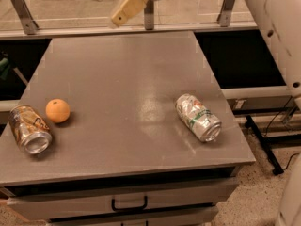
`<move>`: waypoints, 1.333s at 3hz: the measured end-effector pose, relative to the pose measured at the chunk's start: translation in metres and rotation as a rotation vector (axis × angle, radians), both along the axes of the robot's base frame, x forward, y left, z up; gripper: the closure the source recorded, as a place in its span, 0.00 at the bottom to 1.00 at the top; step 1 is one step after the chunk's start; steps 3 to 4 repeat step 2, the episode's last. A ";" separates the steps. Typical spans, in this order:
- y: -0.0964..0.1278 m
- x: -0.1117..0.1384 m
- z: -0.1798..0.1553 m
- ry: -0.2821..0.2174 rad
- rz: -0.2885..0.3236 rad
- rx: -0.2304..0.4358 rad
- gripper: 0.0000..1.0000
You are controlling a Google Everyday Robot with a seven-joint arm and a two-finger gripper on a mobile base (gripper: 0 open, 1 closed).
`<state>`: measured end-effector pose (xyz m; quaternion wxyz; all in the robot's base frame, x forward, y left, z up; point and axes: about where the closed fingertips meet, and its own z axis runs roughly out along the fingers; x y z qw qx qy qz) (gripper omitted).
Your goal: Move orange near orange can
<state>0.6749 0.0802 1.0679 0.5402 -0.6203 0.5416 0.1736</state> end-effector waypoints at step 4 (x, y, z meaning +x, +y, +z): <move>-0.046 0.031 0.062 -0.240 -0.159 0.023 0.00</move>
Offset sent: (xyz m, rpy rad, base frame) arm 0.0229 -0.0415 0.0494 0.0063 -0.1916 -0.1254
